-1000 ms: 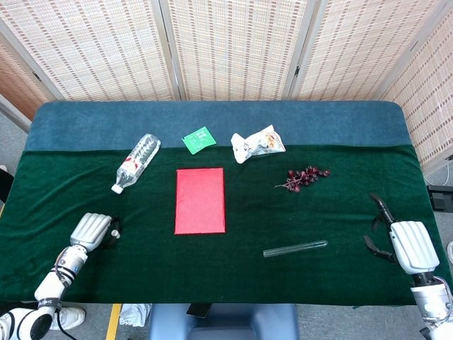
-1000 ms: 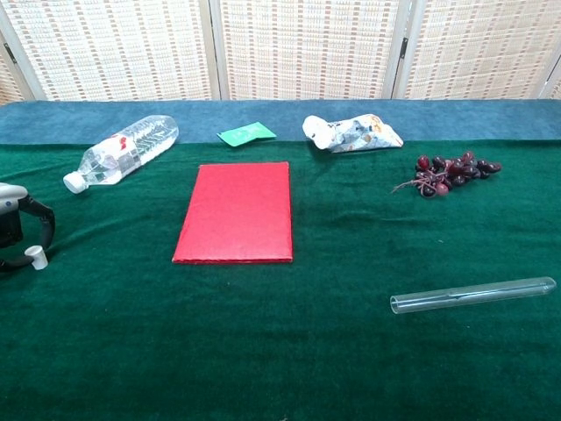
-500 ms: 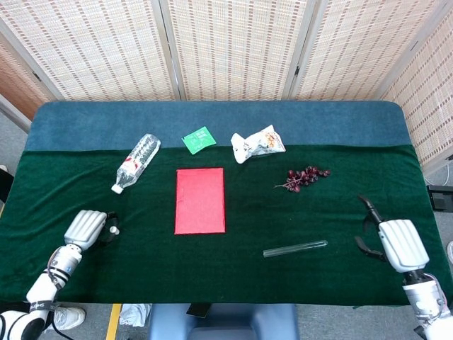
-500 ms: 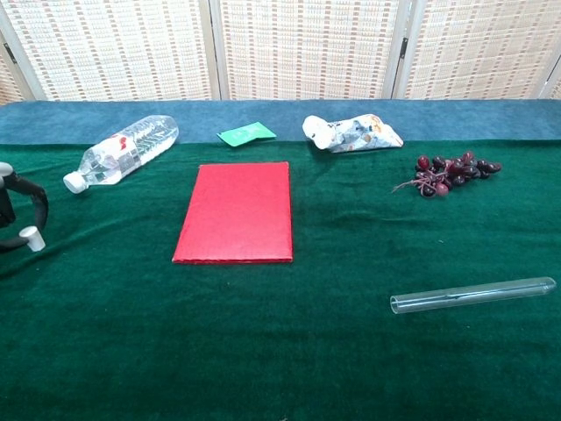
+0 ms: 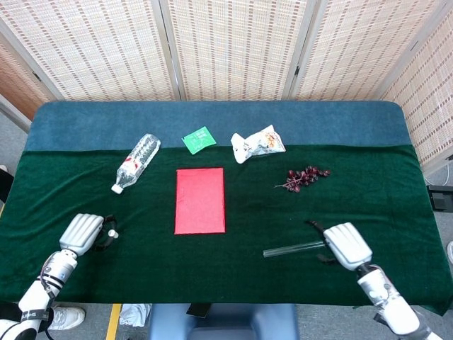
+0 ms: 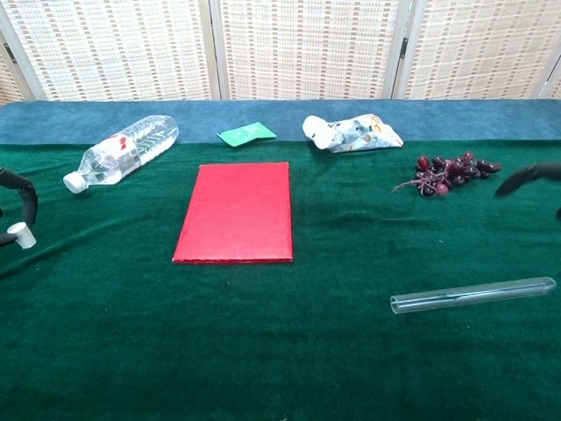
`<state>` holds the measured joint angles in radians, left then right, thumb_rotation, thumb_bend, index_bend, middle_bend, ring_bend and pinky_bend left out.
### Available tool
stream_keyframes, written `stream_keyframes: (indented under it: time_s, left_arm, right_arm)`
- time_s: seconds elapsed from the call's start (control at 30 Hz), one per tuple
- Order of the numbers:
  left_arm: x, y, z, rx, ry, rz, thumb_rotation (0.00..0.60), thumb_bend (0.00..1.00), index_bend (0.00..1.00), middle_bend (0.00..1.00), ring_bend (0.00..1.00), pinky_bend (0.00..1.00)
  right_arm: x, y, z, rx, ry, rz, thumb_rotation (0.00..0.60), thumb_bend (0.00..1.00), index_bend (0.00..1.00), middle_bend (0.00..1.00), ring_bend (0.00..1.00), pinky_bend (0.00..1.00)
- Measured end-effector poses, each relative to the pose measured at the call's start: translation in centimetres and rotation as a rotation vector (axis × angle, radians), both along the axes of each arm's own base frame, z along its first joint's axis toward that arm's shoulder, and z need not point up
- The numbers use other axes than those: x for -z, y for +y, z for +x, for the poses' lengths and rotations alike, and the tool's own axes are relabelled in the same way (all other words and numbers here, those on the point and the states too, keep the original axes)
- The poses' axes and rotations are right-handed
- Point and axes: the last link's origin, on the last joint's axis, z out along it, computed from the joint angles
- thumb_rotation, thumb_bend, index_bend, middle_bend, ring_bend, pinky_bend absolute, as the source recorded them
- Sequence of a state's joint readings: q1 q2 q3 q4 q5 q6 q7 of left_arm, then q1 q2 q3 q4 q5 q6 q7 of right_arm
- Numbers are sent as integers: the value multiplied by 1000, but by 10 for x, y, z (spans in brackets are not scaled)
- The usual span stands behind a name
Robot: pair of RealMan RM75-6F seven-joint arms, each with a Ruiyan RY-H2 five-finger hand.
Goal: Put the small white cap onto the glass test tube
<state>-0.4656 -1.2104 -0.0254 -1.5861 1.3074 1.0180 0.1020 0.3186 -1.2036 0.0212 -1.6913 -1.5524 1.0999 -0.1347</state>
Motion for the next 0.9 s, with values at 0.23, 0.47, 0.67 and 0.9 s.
stream_keyframes:
  time_s: [0.23, 0.47, 0.67, 0.9]
  left_arm:
    - [1, -2, -5, -17, 1, -4, 600, 472, 577, 1000, 892, 813]
    - [3, -4, -7, -24, -3, -9, 600, 471, 577, 1000, 892, 813]
    - [4, -4, -9, -27, -8, -10, 600, 471, 577, 1000, 892, 813]
    - [5, -5, -11, -33, -11, -11, 600, 471, 577, 1000, 892, 813]
  right_arm:
    - [34, -10, 6, -16, 23, 81, 594, 258, 346, 886, 997, 996]
    - [52, -15, 10, -8, 16, 112, 595, 257, 414, 903, 1000, 1000]
    - [60, -20, 10, -2, 23, 111, 593, 257, 456, 912, 1000, 1000]
    - [66, -24, 6, 1, 47, 98, 592, 278, 468, 914, 1000, 1000]
